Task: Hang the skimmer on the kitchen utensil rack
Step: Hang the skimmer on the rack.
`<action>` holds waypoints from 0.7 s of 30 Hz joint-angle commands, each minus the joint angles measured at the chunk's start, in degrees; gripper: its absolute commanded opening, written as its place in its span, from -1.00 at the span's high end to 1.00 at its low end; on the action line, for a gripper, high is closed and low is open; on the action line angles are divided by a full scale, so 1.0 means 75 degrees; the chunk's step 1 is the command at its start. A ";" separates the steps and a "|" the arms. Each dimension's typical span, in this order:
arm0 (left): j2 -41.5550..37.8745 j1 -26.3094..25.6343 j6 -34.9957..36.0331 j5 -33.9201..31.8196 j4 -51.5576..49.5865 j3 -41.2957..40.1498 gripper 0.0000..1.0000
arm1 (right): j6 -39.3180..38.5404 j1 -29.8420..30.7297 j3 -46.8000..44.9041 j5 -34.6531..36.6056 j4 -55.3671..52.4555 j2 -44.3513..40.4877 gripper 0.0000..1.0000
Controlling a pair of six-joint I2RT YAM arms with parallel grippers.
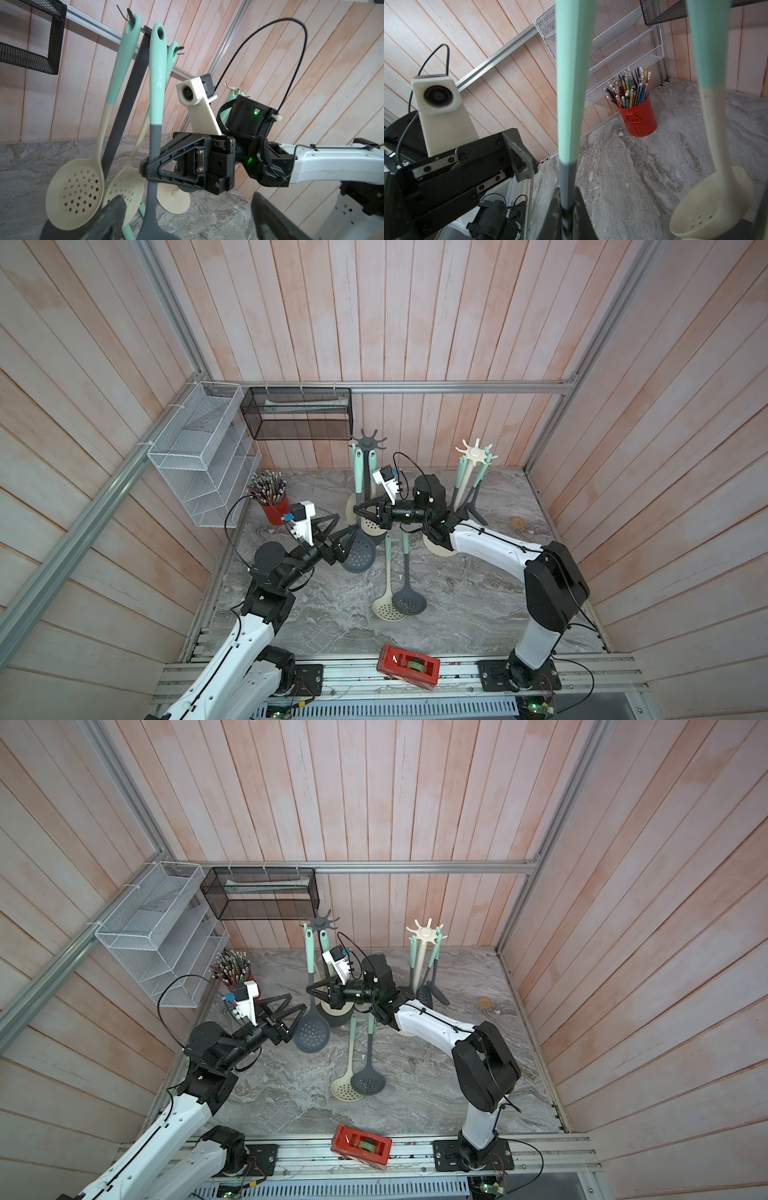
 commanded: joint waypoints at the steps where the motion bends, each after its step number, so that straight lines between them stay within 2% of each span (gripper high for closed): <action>1: 0.0009 0.0022 -0.0004 0.0146 0.0188 0.0179 -0.88 | 0.0157 -0.0048 -0.0069 -0.0103 0.0312 -0.0069 1.00; 21: 0.0096 0.0022 -0.0026 0.0274 0.0247 0.0227 -0.88 | 0.0615 -0.0212 -0.0097 -0.0206 0.0477 0.0138 1.00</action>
